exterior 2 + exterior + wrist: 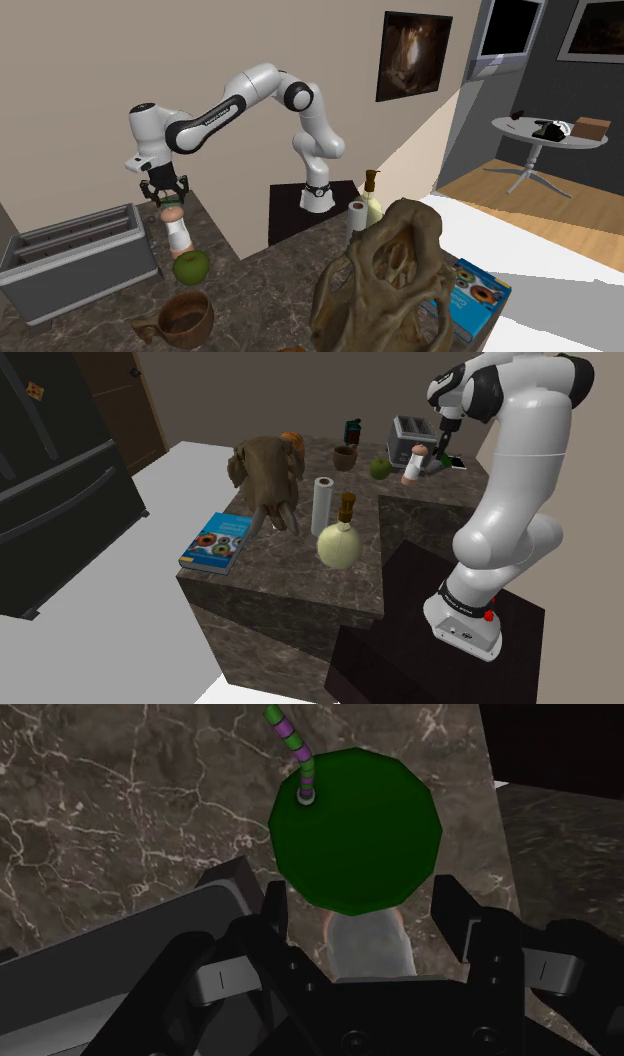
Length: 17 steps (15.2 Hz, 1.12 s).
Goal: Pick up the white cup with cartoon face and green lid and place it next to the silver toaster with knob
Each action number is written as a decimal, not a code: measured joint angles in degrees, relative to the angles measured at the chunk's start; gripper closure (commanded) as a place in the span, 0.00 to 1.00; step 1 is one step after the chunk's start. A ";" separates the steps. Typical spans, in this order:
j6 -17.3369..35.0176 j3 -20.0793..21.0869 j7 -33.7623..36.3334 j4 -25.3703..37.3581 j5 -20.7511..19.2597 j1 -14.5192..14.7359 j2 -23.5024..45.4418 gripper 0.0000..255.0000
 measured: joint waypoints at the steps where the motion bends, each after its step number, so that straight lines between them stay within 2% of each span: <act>1: 0.42 0.07 -0.20 -0.07 0.23 -0.18 0.41 1.00; 8: 5.30 0.67 -0.91 -3.25 1.49 -0.53 2.36 1.00; 14: 5.83 0.79 -0.85 -3.55 1.63 -0.48 2.60 1.00; 15: 5.83 0.79 -0.85 -3.55 1.63 -0.48 2.60 0.00; 17: 5.84 0.79 -0.85 -3.55 1.63 -0.48 2.59 0.00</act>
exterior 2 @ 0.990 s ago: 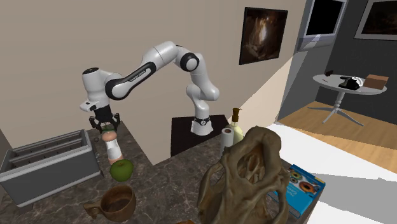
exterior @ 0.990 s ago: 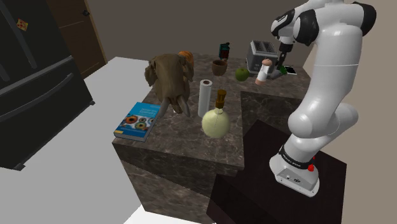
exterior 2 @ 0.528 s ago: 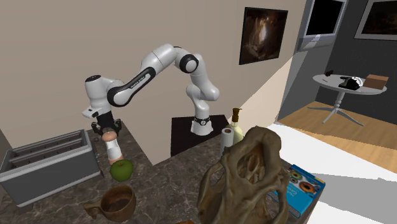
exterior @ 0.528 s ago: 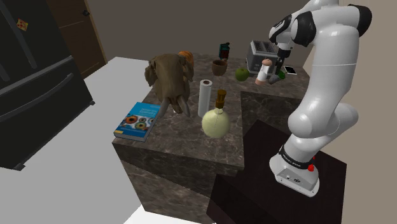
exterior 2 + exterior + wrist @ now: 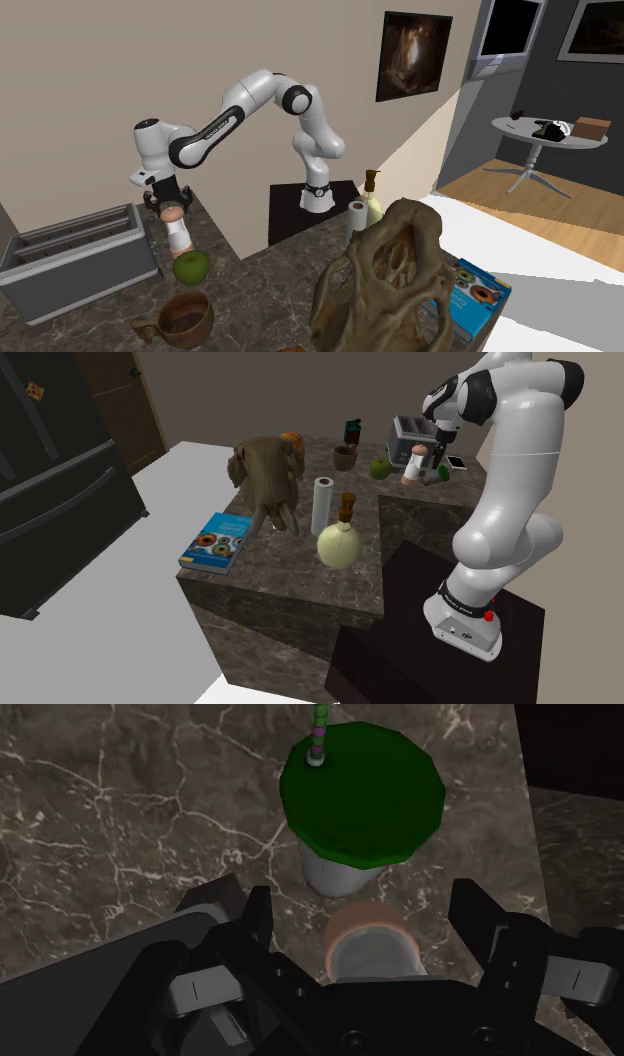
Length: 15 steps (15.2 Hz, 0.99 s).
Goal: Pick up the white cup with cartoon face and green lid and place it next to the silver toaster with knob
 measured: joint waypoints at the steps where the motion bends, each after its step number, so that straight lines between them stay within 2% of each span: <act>1: 0.00 0.00 0.00 0.00 0.00 0.00 0.00 0.00; 4: 0.00 0.00 0.00 0.00 0.00 0.00 0.00 0.00; 10: -5.89 -0.72 0.93 3.92 -1.50 0.47 -2.34 0.00; 15: -6.24 -0.75 1.05 4.07 -1.62 0.57 -2.52 0.00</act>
